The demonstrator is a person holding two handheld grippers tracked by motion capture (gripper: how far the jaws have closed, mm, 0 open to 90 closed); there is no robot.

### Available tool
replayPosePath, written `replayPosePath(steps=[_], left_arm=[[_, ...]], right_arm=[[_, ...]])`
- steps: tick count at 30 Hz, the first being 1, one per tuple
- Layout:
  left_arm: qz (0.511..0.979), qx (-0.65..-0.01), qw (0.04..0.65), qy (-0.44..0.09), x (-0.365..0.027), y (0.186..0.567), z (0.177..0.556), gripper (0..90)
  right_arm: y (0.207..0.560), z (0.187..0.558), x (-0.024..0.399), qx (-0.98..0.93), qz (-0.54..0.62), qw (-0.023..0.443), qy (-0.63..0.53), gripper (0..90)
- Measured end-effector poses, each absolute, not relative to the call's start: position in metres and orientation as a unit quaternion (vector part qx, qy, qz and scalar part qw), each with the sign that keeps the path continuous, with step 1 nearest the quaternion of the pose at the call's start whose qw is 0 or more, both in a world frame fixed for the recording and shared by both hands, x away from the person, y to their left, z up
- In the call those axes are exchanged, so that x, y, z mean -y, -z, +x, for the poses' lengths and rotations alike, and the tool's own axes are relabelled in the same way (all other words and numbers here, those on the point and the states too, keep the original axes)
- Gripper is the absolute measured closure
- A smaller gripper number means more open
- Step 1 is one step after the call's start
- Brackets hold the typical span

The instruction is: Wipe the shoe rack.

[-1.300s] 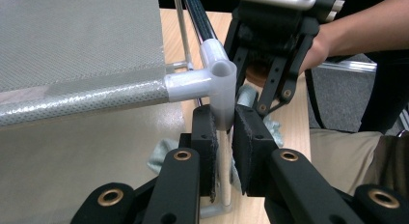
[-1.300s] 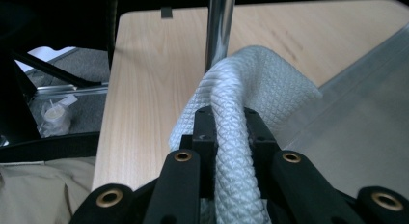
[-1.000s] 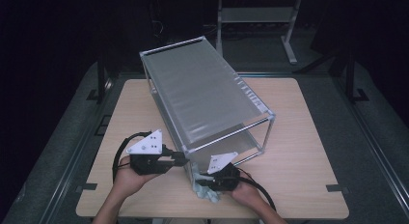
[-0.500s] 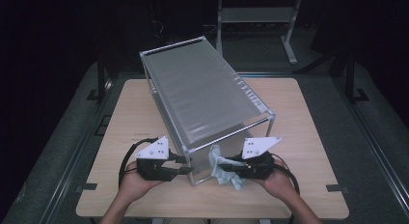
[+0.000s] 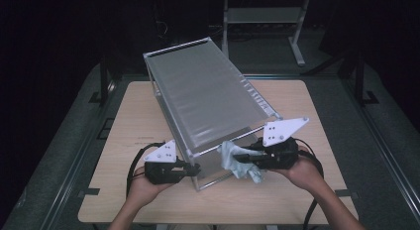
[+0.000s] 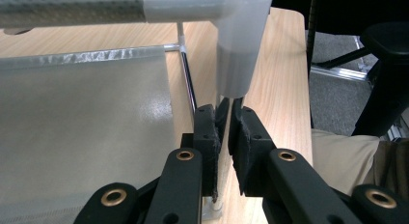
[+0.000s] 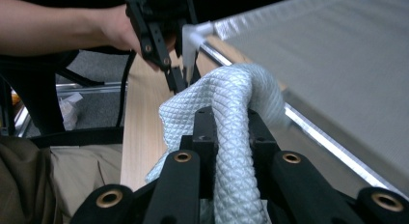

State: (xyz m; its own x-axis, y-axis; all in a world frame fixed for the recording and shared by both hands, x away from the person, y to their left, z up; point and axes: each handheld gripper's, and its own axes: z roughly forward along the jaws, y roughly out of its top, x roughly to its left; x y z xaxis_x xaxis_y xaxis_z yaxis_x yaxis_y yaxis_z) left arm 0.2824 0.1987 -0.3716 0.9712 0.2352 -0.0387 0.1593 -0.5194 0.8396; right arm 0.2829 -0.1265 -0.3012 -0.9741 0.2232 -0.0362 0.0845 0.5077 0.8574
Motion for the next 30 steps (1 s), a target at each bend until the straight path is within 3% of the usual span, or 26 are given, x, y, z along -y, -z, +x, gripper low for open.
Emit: replayPosePath(steps=[7, 22, 30], left_arm=[[0.869, -0.133, 0.474, -0.052, -0.221, 0.371, 0.282, 80.8], [0.864, -0.160, 0.472, -0.068, -0.251, 0.370, 0.276, 81.1], [0.863, -0.161, 0.475, -0.068, -0.259, 0.371, 0.271, 81.1]], right_arm=[[0.295, 0.291, 0.132, -0.867, 0.098, 0.082, -0.481, 78.7], [0.332, 0.296, 0.228, -0.845, 0.236, 0.120, -0.465, 78.8], [0.325, 0.306, 0.232, -0.846, 0.248, 0.140, -0.451, 78.8]])
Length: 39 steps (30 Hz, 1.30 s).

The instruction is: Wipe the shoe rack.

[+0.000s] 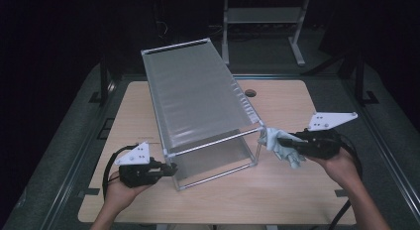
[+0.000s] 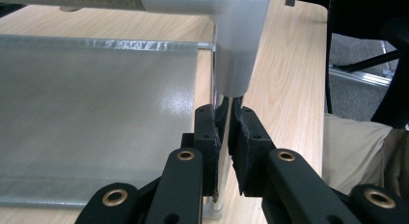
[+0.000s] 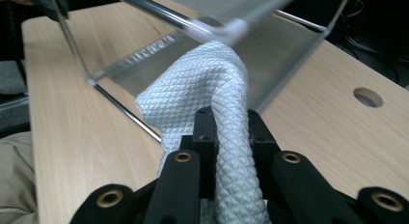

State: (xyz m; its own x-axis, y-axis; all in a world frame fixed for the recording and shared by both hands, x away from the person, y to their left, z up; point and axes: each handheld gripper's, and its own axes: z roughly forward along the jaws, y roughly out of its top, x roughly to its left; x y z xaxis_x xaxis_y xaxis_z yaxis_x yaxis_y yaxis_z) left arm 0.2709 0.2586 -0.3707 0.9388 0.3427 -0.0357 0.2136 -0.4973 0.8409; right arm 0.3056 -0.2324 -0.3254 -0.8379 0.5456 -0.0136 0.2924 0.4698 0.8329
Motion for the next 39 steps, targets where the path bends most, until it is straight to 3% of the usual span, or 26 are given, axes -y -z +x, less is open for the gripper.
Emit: replayPosePath(steps=[5, 11, 21, 29, 39], left_arm=[[0.862, -0.164, 0.475, -0.069, -0.269, 0.371, 0.266, 81.0], [0.862, -0.160, 0.477, -0.069, -0.270, 0.371, 0.263, 81.0], [0.859, -0.160, 0.481, -0.069, -0.272, 0.372, 0.262, 81.0], [0.858, -0.158, 0.484, -0.070, -0.270, 0.373, 0.262, 81.0], [0.858, -0.156, 0.485, -0.068, -0.270, 0.373, 0.263, 81.0]], right_arm=[[0.330, 0.309, 0.236, -0.840, 0.258, 0.139, -0.457, 78.9], [0.333, 0.311, 0.211, -0.853, 0.235, 0.133, -0.446, 78.8], [0.385, 0.322, 0.196, -0.865, 0.259, 0.091, -0.421, 78.8], [0.355, 0.313, 0.203, -0.855, 0.239, 0.117, -0.445, 78.8], [0.424, 0.324, 0.194, -0.867, 0.281, 0.068, -0.406, 78.8]])
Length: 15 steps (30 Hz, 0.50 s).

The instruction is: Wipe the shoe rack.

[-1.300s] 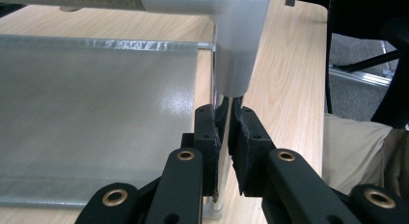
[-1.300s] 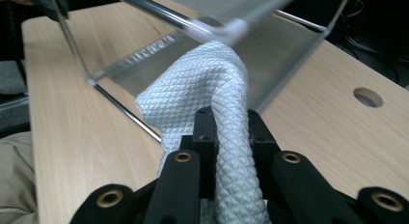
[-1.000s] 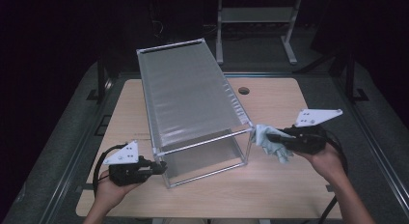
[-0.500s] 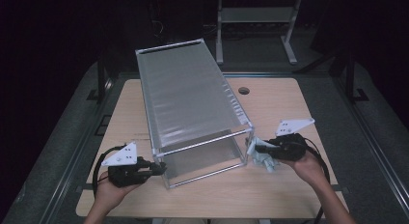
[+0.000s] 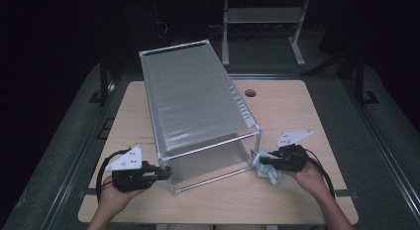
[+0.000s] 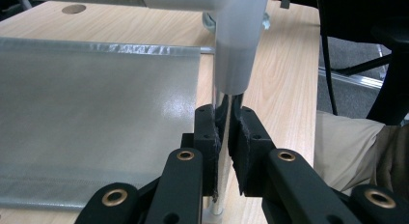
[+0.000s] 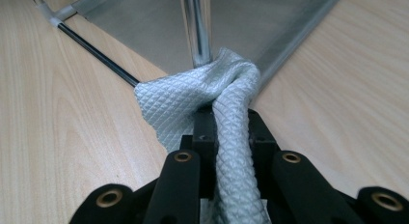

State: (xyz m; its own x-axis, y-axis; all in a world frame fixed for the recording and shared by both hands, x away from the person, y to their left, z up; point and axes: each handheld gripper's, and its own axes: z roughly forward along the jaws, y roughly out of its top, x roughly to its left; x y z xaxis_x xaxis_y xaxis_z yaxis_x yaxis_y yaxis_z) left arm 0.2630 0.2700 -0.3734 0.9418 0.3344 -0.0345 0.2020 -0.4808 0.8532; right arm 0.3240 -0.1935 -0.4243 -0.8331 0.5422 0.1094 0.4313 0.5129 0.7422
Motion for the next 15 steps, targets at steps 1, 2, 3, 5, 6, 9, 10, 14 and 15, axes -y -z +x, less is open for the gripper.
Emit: replayPosePath(steps=[1, 2, 3, 5, 6, 9, 10, 14, 15], left_arm=[[0.858, -0.156, 0.485, -0.068, -0.270, 0.374, 0.263, 81.0], [0.858, -0.156, 0.485, -0.068, -0.269, 0.373, 0.263, 81.0], [0.858, -0.156, 0.485, -0.069, -0.269, 0.373, 0.263, 81.0], [0.858, -0.156, 0.485, -0.069, -0.268, 0.373, 0.263, 81.0], [0.858, -0.157, 0.485, -0.070, -0.268, 0.373, 0.263, 81.0], [0.858, -0.157, 0.484, -0.070, -0.267, 0.373, 0.263, 80.9], [0.858, -0.157, 0.484, -0.070, -0.267, 0.373, 0.263, 81.0], [0.859, -0.157, 0.482, -0.069, -0.267, 0.373, 0.263, 80.9], [0.859, -0.157, 0.482, -0.069, -0.268, 0.373, 0.263, 80.9]], right_arm=[[0.424, 0.324, 0.194, -0.867, 0.281, 0.067, -0.405, 78.8], [0.420, 0.323, 0.194, -0.869, 0.278, 0.071, -0.403, 78.8], [0.414, 0.322, 0.194, -0.869, 0.275, 0.077, -0.403, 78.8], [0.400, 0.320, 0.197, -0.862, 0.268, 0.089, -0.420, 78.8], [0.394, 0.319, 0.199, -0.858, 0.265, 0.094, -0.429, 78.8], [0.389, 0.318, 0.198, -0.858, 0.263, 0.100, -0.430, 78.9], [0.394, 0.319, 0.197, -0.857, 0.266, 0.097, -0.431, 78.9], [0.428, 0.323, 0.194, -0.863, 0.287, 0.071, -0.410, 78.9], [0.438, 0.323, 0.193, -0.863, 0.292, 0.065, -0.408, 78.9]])
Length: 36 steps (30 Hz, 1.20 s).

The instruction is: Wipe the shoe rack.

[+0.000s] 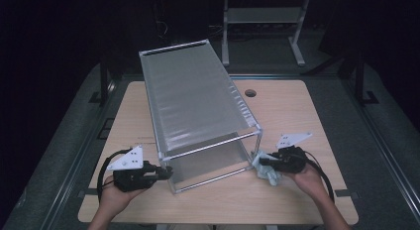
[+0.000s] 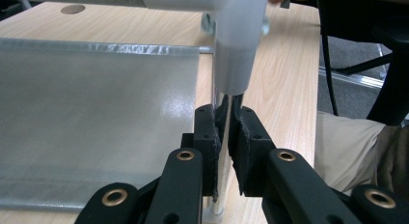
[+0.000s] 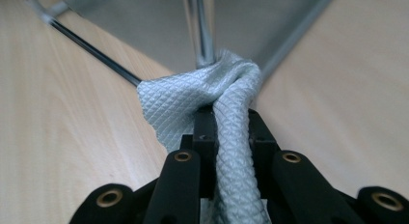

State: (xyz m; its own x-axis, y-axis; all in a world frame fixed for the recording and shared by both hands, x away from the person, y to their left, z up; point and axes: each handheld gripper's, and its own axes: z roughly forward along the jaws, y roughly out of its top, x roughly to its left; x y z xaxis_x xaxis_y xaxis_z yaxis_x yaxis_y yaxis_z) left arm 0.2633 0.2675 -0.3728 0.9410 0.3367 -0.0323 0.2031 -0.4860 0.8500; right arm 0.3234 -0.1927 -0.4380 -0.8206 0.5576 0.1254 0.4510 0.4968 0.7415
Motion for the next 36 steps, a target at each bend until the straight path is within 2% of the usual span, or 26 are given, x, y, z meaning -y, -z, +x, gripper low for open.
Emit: replayPosePath(steps=[4, 12, 18, 20, 30, 36], left_arm=[[0.860, -0.157, 0.481, -0.068, -0.268, 0.372, 0.264, 81.0], [0.860, -0.156, 0.481, -0.068, -0.266, 0.373, 0.264, 80.9], [0.859, -0.155, 0.483, -0.066, -0.267, 0.373, 0.265, 81.0], [0.859, -0.156, 0.482, -0.066, -0.266, 0.373, 0.265, 81.0], [0.861, -0.154, 0.481, -0.067, -0.249, 0.373, 0.271, 81.0], [0.863, -0.147, 0.478, -0.064, -0.240, 0.372, 0.272, 80.9]], right_arm=[[0.448, 0.325, 0.195, -0.857, 0.301, 0.055, -0.415, 78.9], [0.404, 0.321, 0.198, -0.858, 0.270, 0.089, -0.427, 78.8], [0.439, 0.323, 0.193, -0.863, 0.291, 0.069, -0.406, 78.8], [0.440, 0.323, 0.195, -0.857, 0.297, 0.062, -0.416, 78.8], [0.375, 0.311, 0.213, -0.842, 0.270, 0.109, -0.454, 78.9], [0.363, 0.308, 0.211, -0.836, 0.265, 0.122, -0.465, 78.9]])
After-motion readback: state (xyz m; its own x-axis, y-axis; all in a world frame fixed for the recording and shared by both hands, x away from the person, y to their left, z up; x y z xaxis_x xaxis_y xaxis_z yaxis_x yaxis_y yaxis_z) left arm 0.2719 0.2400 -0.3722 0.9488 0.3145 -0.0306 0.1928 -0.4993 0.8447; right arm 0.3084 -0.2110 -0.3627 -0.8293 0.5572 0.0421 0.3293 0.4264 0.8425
